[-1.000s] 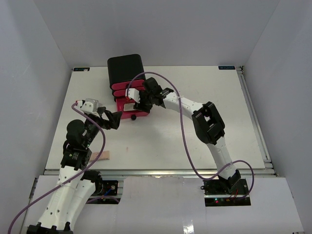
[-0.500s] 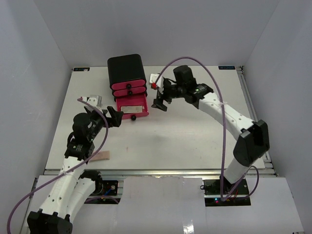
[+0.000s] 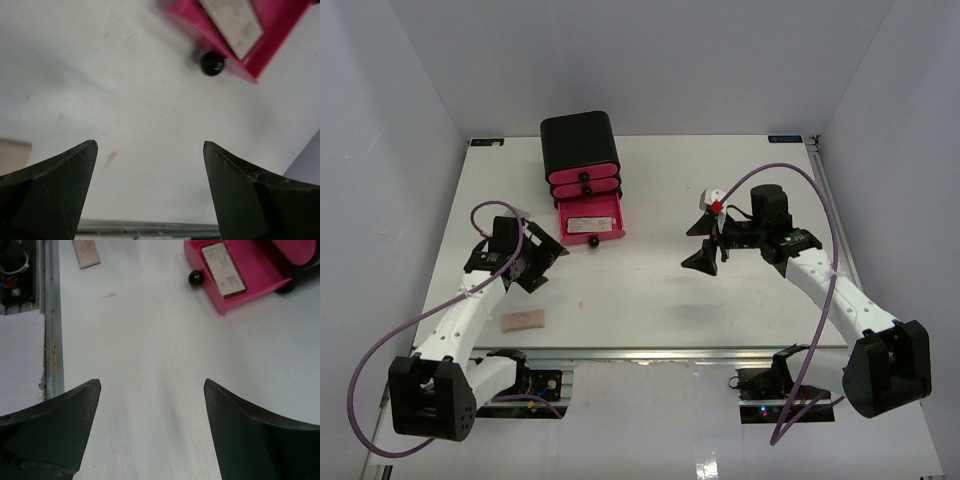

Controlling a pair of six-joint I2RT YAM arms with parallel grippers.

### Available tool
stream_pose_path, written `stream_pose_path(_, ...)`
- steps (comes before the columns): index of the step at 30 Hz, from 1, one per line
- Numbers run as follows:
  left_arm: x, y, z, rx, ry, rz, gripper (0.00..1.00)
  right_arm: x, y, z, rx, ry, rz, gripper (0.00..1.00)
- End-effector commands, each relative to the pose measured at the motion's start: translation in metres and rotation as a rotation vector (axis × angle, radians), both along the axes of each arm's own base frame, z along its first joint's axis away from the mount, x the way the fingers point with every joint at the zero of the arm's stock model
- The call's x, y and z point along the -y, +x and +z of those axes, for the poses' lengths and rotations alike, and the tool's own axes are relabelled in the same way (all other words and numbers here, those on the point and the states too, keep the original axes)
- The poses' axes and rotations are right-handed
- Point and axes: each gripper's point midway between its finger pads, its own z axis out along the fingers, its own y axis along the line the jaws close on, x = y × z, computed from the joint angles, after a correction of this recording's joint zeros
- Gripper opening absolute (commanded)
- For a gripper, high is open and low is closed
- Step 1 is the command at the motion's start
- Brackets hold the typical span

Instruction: Organize the makeup

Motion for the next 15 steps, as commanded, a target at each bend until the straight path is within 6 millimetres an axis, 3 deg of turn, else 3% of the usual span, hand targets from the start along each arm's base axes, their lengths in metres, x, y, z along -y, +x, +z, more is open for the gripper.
stream_pose_path(1, -0.021, -0.075, -0.034, -0.37, -0.078, 0.43, 0.98, -0.005, 0.011, 0.038, 0.075, 0.114, -0.032, 0.9)
stream_pose_path(6, -0.043, -0.11, -0.044, -0.401, -0.079, 0.695, 0.97, -0.001, 0.021, 0.036, 0.09, 0.103, -0.096, 0.9)
stream_pose_path(12, -0.063, -0.12, -0.054, -0.444, 0.032, 0.778, 0.98, 0.002, 0.024, 0.038, 0.113, 0.106, -0.125, 0.9)
stream_pose_path(15, -0.068, -0.121, -0.07, -0.469, 0.051, 0.808, 0.98, 0.003, 0.024, 0.036, 0.116, 0.105, -0.129, 0.9)
